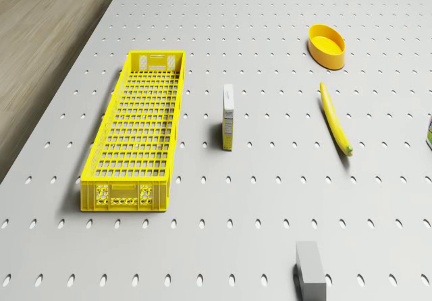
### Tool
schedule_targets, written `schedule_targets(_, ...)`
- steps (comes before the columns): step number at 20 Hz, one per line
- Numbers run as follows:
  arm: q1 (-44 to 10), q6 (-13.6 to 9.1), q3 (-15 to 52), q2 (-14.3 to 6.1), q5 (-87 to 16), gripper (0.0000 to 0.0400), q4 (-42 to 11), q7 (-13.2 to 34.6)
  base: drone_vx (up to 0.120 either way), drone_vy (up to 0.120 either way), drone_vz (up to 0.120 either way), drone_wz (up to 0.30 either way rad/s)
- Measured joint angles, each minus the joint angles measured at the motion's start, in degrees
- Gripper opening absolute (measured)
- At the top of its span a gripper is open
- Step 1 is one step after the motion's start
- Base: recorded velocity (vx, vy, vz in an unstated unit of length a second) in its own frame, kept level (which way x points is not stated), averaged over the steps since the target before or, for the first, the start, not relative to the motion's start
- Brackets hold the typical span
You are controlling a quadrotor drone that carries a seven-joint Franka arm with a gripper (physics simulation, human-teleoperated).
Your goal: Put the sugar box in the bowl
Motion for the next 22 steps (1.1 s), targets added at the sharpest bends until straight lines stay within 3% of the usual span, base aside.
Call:
schedule_targets(8,-1.65,0.46,5.33,-0.4,-7.5,0.04,-0.88,1.0,0.12,0.0,0.0,0.0)
schedule_targets(14,-5.43,1.27,16.96,-1.48,-24.25,0.04,-5.07,3.52,0.12,0.0,0.0,0.0)
schedule_targets(17,-9.03,2.02,26.66,-2.91,-39.12,0.04,-11.34,6.39,0.12,0.0,0.0,0.0)
schedule_targets(22,-19.02,1.81,44.59,-6.84,-70.97,0.04,-29.08,15.97,0.12,0.0,-0.112,0.0)
